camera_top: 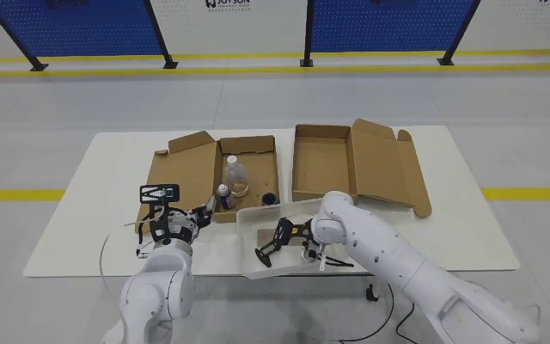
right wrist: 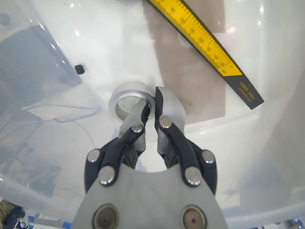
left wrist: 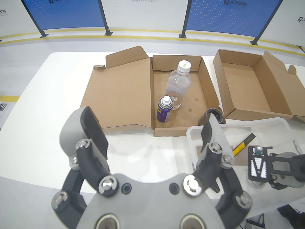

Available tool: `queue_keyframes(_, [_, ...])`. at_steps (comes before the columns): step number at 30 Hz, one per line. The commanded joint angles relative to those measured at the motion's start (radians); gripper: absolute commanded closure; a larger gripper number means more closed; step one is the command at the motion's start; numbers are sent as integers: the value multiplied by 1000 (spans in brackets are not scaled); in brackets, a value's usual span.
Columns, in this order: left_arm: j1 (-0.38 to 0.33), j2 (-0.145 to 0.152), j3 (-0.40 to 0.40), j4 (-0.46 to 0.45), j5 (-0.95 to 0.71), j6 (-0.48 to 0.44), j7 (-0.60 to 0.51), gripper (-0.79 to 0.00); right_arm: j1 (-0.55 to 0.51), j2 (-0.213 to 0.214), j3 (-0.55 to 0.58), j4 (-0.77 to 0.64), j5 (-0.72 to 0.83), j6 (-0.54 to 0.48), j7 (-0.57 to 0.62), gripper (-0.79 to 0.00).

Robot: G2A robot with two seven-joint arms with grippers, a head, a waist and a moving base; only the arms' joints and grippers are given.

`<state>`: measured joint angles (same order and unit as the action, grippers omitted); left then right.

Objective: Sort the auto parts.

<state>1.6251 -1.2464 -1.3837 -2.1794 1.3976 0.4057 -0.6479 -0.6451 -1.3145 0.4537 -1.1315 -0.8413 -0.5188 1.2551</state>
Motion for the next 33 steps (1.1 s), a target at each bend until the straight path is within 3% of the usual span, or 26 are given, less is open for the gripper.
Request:
queue_keyframes(1, [0, 0, 0, 0, 0, 0, 0, -785, 2, 1, 10, -6, 4, 4, -12, 0])
queue_keyframes(10, [0, 0, 0, 0, 0, 0, 0, -785, -32, 47, 130, -118, 46, 4, -92, 0])
queue_keyframes(19, [0, 0, 0, 0, 0, 0, 0, -785, -188, 125, 340, -257, 186, -85, -260, 0])
queue_keyframes(25, [0, 0, 0, 0, 0, 0, 0, -785, -307, 160, 464, -243, 348, -194, -431, 0])
queue_keyframes(33, [0, 0, 0, 0, 0, 0, 0, -785, -370, 175, 512, -222, 425, -259, -529, 0])
